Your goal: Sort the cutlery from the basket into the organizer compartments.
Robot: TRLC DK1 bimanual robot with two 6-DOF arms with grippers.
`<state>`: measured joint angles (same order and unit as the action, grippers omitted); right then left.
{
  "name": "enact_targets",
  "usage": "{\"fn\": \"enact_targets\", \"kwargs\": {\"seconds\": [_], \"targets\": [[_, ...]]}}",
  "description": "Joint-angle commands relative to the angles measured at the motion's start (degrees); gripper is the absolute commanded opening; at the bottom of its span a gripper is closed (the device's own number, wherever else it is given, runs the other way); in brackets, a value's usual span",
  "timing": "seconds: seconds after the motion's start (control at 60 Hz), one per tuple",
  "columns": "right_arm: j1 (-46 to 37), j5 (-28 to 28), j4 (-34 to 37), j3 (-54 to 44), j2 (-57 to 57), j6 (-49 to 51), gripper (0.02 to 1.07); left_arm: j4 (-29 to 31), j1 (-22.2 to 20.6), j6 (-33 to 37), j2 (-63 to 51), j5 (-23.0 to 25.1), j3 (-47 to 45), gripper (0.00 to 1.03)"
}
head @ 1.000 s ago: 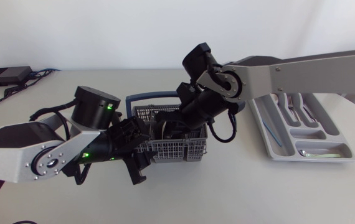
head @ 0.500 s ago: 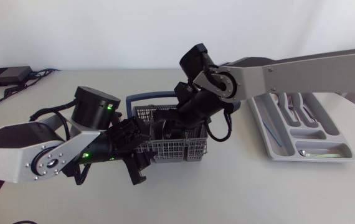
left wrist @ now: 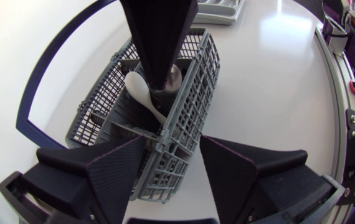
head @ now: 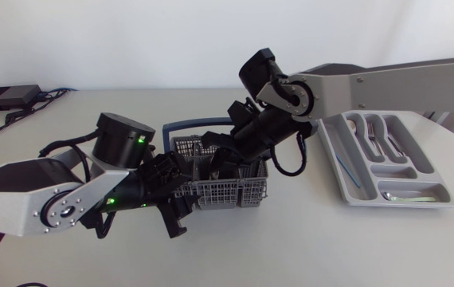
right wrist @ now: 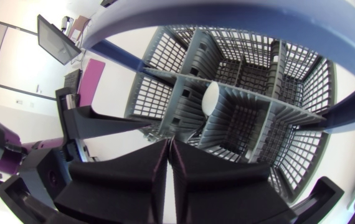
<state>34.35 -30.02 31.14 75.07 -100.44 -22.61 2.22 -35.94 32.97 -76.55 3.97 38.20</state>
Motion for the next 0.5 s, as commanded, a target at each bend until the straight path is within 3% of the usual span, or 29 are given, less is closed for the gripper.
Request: {"fn": "enact_targets", "kwargs": {"seconds": [0.0, 0.283, 0.483], "targets": [[-0.5, -2.2, 1.6, 2.3, 1.8, -1.2, 0.08, -0.4, -0.8, 0.0, -0.4, -0.5, -0.7, 0.61], [-1.8, -8.9, 7.3, 5.2, 4.4, -1.1, 0.08, -0.3, -1.8, -0.1, -0.4, -2.0, -0.5, 0.61], [-5.9, -14.4, 15.0, 6.8, 7.5, 1.1, 0.08, -0.2, -1.8, -0.1, -0.4, -2.4, -0.1, 0.61]]}}
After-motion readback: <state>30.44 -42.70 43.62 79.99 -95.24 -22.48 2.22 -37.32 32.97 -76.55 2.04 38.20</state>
